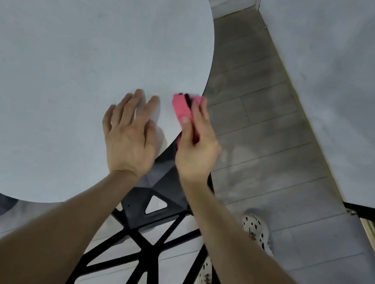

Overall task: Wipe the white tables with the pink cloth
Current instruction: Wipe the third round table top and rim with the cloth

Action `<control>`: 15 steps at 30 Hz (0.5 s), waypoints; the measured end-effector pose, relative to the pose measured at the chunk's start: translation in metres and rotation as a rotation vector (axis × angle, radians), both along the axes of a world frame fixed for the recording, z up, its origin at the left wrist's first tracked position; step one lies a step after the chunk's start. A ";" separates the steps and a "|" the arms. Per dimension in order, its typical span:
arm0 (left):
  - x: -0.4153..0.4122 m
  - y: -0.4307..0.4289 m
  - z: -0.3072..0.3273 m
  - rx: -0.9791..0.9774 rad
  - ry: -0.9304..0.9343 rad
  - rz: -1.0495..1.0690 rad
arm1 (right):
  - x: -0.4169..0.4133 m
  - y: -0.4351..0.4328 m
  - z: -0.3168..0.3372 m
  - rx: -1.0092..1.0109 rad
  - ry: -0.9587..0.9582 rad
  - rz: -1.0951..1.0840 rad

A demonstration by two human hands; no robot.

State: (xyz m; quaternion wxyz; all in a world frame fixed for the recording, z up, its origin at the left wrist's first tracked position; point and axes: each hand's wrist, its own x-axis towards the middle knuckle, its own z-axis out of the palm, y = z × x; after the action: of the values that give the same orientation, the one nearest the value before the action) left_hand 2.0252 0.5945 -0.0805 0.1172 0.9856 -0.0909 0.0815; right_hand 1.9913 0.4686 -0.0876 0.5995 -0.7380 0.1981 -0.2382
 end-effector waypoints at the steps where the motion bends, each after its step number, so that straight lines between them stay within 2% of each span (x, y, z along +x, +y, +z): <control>1: 0.000 0.000 0.000 -0.001 -0.003 -0.004 | 0.032 -0.019 -0.004 0.001 0.005 -0.018; 3: 0.000 0.000 -0.001 -0.001 -0.012 -0.008 | 0.093 -0.054 -0.006 0.043 0.058 -0.027; 5: 0.000 0.001 -0.001 0.000 -0.011 -0.004 | 0.111 -0.056 0.000 0.045 0.057 -0.046; 8: -0.003 0.001 -0.001 0.000 -0.003 -0.004 | 0.050 -0.017 0.005 0.100 0.021 -0.103; 11: 0.000 0.002 -0.001 -0.004 -0.002 -0.010 | -0.021 0.015 0.006 0.188 0.016 -0.012; 13: -0.002 0.002 0.000 -0.009 0.001 -0.008 | -0.008 0.007 0.011 0.218 0.019 -0.017; 15: -0.003 0.000 0.002 -0.009 -0.004 -0.006 | 0.055 -0.020 0.005 0.158 0.052 -0.053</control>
State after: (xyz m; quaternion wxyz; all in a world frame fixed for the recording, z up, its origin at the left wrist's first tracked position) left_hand 2.0227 0.5943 -0.0785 0.1216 0.9846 -0.0938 0.0837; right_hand 2.0459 0.4491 -0.0823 0.6440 -0.6888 0.2513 -0.2184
